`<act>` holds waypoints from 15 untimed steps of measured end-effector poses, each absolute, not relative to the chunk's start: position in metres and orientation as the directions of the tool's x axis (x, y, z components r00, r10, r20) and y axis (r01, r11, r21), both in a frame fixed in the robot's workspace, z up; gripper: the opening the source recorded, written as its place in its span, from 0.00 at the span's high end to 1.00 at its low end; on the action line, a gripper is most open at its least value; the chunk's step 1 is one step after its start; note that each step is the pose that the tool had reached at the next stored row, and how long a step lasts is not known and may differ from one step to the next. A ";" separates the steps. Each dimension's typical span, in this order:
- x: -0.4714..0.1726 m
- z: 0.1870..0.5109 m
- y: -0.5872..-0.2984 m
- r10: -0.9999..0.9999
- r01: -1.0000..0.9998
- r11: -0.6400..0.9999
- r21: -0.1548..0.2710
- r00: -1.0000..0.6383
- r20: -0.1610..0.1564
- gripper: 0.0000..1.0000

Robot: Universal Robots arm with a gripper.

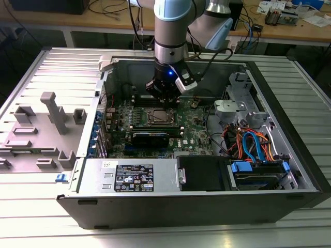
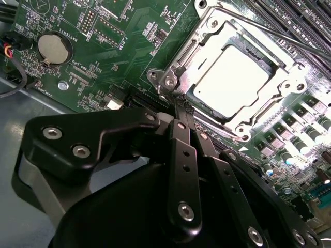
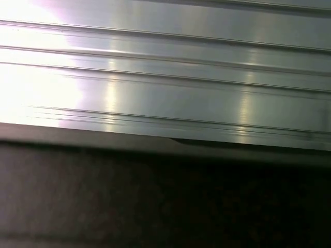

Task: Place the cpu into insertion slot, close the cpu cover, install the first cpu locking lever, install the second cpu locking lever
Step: 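Install the second cpu locking lever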

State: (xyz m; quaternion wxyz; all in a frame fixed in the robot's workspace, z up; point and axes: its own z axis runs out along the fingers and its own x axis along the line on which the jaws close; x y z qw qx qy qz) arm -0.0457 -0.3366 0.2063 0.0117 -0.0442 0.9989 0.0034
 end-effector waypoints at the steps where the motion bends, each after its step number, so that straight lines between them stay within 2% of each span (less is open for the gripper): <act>1: -0.046 0.206 -0.337 -0.088 -0.088 0.996 0.006 -0.996 -0.024 0.89; 15: -0.046 0.207 -0.344 -0.088 -0.088 0.996 0.006 -0.996 -0.024 0.89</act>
